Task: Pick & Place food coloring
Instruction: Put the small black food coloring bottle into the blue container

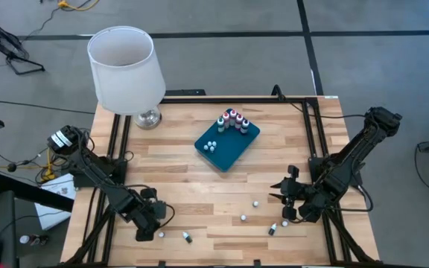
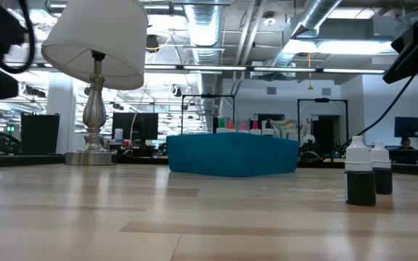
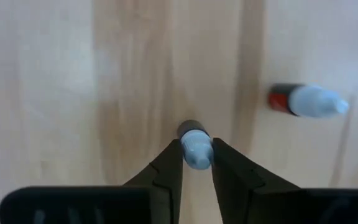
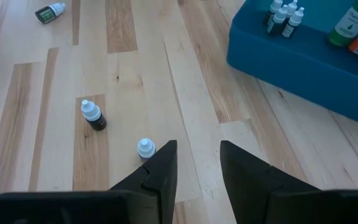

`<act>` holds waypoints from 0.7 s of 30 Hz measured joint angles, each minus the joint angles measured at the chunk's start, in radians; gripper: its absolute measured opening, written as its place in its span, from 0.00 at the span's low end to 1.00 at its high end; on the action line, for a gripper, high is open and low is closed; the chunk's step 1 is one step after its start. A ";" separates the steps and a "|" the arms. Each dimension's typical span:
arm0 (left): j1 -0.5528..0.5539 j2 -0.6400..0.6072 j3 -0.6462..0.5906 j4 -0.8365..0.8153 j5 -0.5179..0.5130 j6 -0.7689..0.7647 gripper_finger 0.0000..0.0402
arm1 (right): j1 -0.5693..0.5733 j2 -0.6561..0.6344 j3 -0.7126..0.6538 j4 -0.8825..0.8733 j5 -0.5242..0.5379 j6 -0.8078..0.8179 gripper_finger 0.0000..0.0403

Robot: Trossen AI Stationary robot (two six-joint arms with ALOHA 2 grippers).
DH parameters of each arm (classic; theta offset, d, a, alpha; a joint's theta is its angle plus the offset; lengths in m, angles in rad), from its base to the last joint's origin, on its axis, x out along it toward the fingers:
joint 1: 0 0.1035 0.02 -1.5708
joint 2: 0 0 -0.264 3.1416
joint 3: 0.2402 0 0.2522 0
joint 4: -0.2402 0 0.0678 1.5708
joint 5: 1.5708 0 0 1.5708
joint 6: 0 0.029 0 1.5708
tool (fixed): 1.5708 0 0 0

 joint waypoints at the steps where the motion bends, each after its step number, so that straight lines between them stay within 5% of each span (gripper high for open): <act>1: 0.014 0.000 0.000 -0.011 0.000 0.001 0.15 | 0.000 0.000 0.000 0.000 0.000 0.000 0.28; 11: 0.233 0.001 0.022 -0.065 0.028 0.169 0.17 | 0.000 0.000 0.000 -0.004 -0.002 -0.002 0.28; 21: 0.489 0.002 0.208 -0.085 0.018 0.434 0.16 | 0.002 0.000 0.000 -0.004 -0.006 -0.027 0.28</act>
